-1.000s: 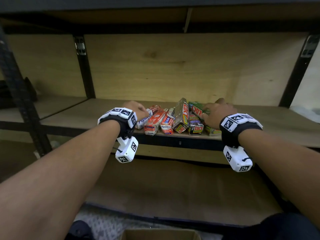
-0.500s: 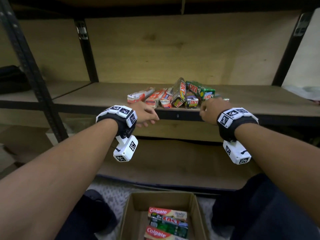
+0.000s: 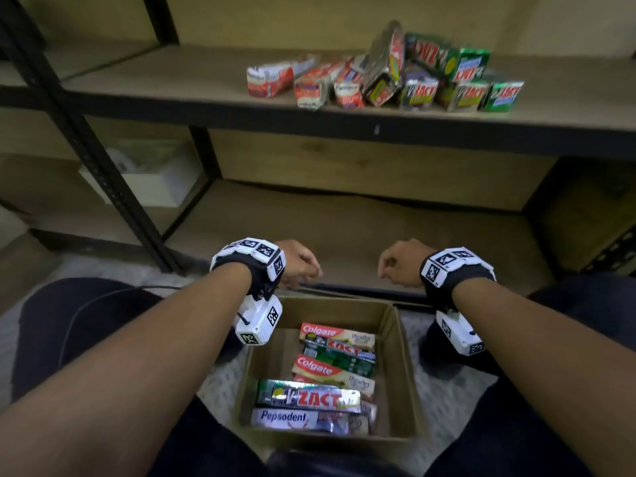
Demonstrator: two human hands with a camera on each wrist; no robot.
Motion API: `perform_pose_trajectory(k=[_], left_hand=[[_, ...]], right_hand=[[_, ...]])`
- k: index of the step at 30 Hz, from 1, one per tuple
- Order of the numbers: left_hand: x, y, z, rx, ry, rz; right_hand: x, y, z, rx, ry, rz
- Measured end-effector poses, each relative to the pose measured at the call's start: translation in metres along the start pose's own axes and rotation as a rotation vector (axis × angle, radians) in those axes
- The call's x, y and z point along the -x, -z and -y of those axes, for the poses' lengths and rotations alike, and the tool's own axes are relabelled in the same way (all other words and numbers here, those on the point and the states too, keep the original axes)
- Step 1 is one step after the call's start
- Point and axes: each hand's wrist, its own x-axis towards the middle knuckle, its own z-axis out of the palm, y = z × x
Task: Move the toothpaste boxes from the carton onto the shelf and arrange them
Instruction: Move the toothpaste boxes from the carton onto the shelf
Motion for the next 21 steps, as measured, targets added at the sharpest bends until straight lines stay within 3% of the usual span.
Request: perform_pose_trajectory(k=[4,13,21], left_hand=[[-0.019,-0.039,0.039,-0.023,0.065,0.035],[-0.042,-0.115,0.108,-0.117,0.245,0.295],[-0.054,-0.164,0.142,-0.049,0.241,0.482]], right_hand=[[-0.029,-0.063,-0.003,-0.088,-0.009,0.090],[-0.064,-0.176,-0.007,-0.215,-0.058,0.272],[-0.087,-0.245,-0.013,-0.186,-0.183,0.333]])
